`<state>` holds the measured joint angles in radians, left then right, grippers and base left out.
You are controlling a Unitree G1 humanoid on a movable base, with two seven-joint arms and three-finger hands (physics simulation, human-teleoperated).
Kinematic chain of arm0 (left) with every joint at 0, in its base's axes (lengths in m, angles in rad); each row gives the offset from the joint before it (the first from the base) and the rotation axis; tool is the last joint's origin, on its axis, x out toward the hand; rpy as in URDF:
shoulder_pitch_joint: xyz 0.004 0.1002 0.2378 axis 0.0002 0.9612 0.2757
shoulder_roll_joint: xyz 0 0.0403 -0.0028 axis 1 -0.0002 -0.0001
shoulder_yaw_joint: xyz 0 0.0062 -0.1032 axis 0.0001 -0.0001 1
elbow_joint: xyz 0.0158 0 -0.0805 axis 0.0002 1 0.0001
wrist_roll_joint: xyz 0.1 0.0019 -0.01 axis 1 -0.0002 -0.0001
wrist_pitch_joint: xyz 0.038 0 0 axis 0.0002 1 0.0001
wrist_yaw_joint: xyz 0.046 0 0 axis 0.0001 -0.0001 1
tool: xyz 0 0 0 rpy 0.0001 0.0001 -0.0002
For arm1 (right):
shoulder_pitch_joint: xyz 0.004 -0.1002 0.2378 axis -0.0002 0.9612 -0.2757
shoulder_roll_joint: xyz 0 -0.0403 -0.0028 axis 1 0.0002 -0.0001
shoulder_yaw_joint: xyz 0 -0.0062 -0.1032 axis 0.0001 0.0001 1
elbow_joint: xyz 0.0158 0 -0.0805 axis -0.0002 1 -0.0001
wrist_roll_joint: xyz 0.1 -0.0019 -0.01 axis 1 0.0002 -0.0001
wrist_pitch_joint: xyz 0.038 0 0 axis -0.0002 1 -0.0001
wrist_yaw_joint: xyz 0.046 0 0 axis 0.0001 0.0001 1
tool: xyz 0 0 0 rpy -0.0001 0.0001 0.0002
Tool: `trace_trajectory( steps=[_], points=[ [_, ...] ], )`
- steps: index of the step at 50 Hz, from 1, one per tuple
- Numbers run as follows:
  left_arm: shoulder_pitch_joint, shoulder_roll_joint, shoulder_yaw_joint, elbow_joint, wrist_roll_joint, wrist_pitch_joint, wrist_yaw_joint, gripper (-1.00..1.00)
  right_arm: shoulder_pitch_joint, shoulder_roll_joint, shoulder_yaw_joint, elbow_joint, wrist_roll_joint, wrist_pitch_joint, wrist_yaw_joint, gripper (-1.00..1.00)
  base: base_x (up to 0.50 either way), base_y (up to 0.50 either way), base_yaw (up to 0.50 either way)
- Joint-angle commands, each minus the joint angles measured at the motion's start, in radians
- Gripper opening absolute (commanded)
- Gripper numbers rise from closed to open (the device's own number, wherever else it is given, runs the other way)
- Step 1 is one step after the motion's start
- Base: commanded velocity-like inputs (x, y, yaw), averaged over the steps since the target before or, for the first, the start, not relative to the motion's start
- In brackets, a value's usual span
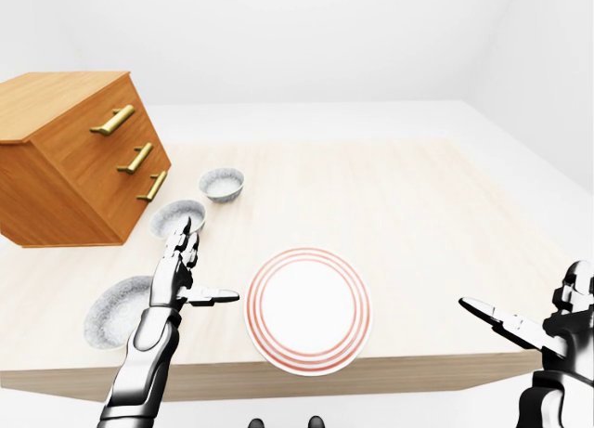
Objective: Put the bowl in the middle on the plate.
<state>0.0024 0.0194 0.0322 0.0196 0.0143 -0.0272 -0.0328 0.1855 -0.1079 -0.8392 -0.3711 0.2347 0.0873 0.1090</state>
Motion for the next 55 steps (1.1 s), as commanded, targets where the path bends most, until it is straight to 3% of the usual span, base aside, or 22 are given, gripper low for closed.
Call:
trace_trajectory(
  steps=[1,23,30,48,54,55],
  points=[
    [0.002,0.000,-0.001,-0.002,0.001,0.001,-0.001,1.00,-0.001,-0.002,0.003,0.008,-0.006,0.000,0.002,1.00,0.07,0.00,0.00],
    [0.006,-0.001,-0.003,-0.011,0.002,0.006,-0.002,1.00,0.001,0.000,0.005,0.007,-0.010,0.000,0.009,1.00,0.10,0.02,0.00],
    [0.000,0.000,-0.001,0.008,0.002,-0.007,-0.003,1.00,0.006,0.004,0.001,-0.008,-0.011,0.000,0.011,1.00,0.13,0.04,0.00],
    [0.006,-0.002,-0.004,-0.011,0.003,0.007,-0.002,1.00,0.003,0.003,0.007,0.003,-0.020,0.000,0.012,1.00,0.12,0.04,0.00],
    [0.005,-0.001,-0.002,-0.008,0.002,0.003,-0.001,1.00,0.000,0.000,0.008,0.017,-0.018,0.000,0.010,1.00,0.11,0.04,0.00],
    [0.001,0.000,-0.001,0.007,0.003,-0.008,-0.002,1.00,0.004,0.007,0.014,0.013,-0.020,0.000,0.014,1.00,0.11,0.04,0.00]
  ],
)
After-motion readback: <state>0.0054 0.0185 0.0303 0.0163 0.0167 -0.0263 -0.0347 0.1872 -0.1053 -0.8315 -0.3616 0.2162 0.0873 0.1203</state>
